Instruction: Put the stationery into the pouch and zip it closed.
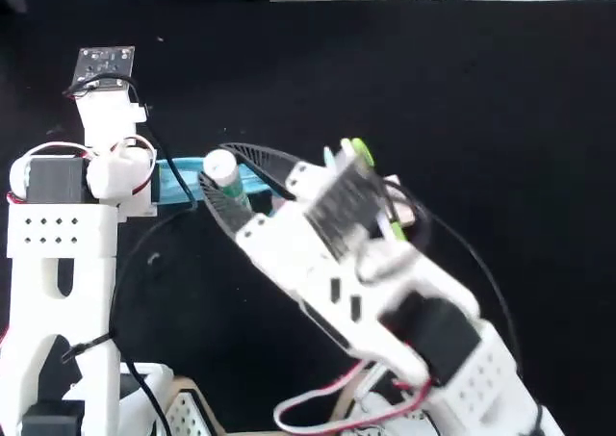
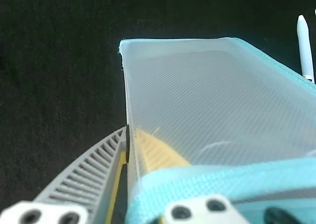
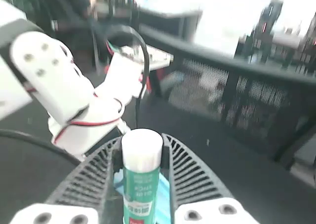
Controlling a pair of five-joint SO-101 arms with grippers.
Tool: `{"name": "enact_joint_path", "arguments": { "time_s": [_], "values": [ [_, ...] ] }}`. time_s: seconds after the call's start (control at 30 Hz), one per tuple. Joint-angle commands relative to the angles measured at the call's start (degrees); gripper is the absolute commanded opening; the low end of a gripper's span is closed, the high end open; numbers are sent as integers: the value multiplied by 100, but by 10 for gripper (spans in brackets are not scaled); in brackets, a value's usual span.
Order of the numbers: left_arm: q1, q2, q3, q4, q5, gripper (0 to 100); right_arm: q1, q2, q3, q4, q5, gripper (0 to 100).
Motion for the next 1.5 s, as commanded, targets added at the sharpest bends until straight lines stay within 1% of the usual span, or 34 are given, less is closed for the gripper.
{"name": "enact_joint_path", "arguments": {
  "time_s": [0.0,0.1,0.2,0.27,0.53,0.63,0.77,0.87,0.93,1.03,1.1,1.17,1.27,1.37,1.47],
  "values": [
    [171,167,400,-9,70,30,-44,-919,1112,-1380,-53,11],
    [171,167,400,-9,70,30,-44,-1218,2053,-2629,-53,11],
    [171,167,409,-9,70,30,-53,-1341,2589,-3499,-62,11],
    [171,167,409,-9,70,30,-53,-1332,2677,-3710,-62,11],
    [171,167,409,-9,70,30,-44,-1279,2818,-3947,-35,11],
    [171,167,409,0,70,30,-9,-910,3099,-4536,-9,11],
    [171,167,409,0,70,30,-9,-66,3187,-5415,-9,11],
    [145,202,409,9,70,30,-9,488,3187,-5776,-9,11],
    [127,229,409,0,70,30,-9,576,3187,-5829,-9,11],
    [136,185,418,0,70,30,-9,426,3257,-5758,-9,11],
    [136,167,418,0,70,30,-9,233,3284,-5407,-9,11],
    [127,167,418,0,70,30,-9,-4,3248,-4844,-9,12],
    [154,167,409,0,70,30,-18,-198,2853,-3622,-35,24],
    [163,167,409,0,70,30,-35,-180,2185,-2409,-53,112],
    [163,167,409,0,70,30,-44,22,1587,-1609,-53,194]
  ]
}}
